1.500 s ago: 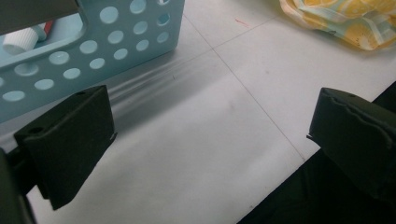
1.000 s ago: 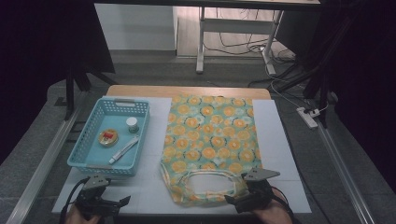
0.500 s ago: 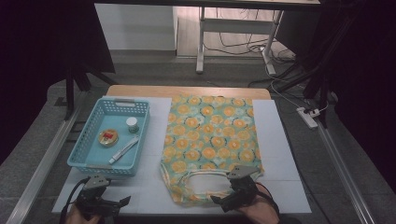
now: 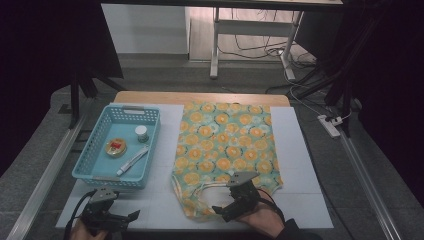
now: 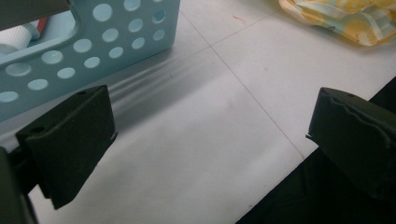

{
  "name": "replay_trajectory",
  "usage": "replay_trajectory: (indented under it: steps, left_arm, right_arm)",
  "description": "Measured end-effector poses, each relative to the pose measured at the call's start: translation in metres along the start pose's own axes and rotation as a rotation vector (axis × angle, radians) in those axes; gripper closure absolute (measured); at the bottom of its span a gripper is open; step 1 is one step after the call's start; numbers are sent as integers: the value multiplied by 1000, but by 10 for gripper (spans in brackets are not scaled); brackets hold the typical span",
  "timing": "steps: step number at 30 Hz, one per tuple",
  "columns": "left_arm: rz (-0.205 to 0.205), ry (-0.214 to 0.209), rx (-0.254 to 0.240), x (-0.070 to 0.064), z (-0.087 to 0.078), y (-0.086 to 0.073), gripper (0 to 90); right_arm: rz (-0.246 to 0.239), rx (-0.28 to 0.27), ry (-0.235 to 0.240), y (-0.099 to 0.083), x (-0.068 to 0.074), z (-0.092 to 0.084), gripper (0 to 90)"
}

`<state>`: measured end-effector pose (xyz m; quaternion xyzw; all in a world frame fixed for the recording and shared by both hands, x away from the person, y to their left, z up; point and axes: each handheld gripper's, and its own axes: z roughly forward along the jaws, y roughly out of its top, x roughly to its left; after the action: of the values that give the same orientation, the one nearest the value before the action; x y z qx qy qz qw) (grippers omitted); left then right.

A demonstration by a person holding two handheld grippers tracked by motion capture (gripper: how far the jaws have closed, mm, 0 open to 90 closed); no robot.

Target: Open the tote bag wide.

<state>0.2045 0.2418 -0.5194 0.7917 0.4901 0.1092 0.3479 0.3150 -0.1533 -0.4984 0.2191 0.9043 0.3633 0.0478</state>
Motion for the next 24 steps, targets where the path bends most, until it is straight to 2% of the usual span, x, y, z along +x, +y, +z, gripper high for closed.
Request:
replay_trajectory:
  steps: [8, 17, 20, 22, 24]
  left_arm:
    - [7, -2, 3, -1, 0, 0, 8]
    - [16, -4, 5, -1, 0, 0, 8]
    - [19, -2, 7, -2, 1, 0, 8]
    - [20, -2, 8, -2, 1, 0, 8]
    - [22, -1, 9, -2, 1, 0, 8]
  right_arm:
    - [-50, 49, 6, 10, 5, 25, 48]
    - [-127, 120, 50, 1, 24, 39, 79]
    - [-168, 124, 50, -2, 31, 38, 174]
    - [-197, 124, 52, -2, 34, 36, 313]
    - [-213, 121, 76, -1, 35, 33, 468]
